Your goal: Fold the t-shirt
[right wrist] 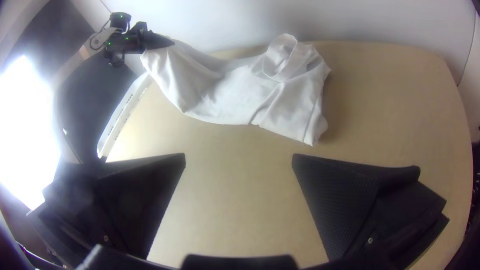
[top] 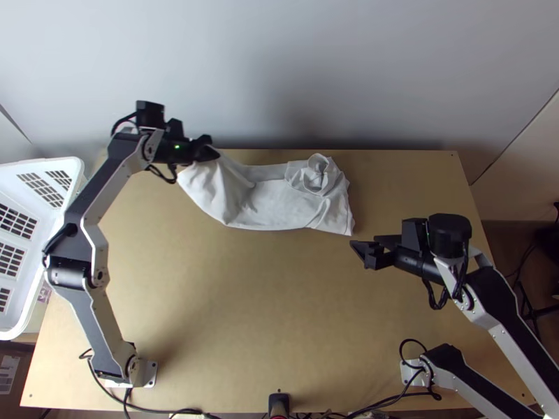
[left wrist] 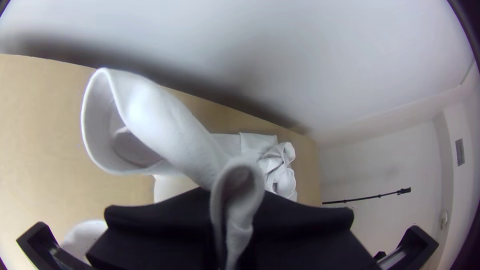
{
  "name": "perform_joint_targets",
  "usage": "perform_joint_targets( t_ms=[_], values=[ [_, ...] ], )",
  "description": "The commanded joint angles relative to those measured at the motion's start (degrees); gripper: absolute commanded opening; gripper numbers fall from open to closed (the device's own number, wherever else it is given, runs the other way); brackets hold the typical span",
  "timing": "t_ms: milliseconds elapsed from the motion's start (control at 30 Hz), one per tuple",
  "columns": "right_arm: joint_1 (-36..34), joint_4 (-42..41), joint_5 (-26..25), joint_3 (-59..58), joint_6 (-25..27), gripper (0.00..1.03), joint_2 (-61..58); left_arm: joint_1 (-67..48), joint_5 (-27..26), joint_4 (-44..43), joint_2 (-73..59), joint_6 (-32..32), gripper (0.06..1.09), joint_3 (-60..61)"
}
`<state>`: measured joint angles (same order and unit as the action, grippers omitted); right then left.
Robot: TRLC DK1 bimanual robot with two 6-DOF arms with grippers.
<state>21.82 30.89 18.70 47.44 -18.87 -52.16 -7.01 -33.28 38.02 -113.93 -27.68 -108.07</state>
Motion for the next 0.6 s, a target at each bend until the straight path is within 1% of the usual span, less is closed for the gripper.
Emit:
perform_joint_targets(
  t_ms=[0, 133, 433, 567],
  values=[
    [-0.12, -0.40, -0.07, -4.02, -0.46, 0.99, 4.00, -6.71, 3.66, 2.50, -4.28, -2.03, 0.09, -7.68],
    [-0.12, -0.48, 0.02, -5.17, -0.73, 0.99, 5.23, -8.99, 4.89, 3.38, -6.66, -2.55, 0.09, -11.11],
    [-0.20, -3.03, 0.02, -9.56, -2.66, 0.99, 8.39, -14.97, 5.94, 3.90, -12.98, -5.37, 0.09, -19.63],
    [-0.47, -4.18, 0.02, -11.76, -3.10, 0.99, 10.15, -17.78, 6.47, 1.62, -15.71, -7.21, 0.09, -21.74]
  ],
)
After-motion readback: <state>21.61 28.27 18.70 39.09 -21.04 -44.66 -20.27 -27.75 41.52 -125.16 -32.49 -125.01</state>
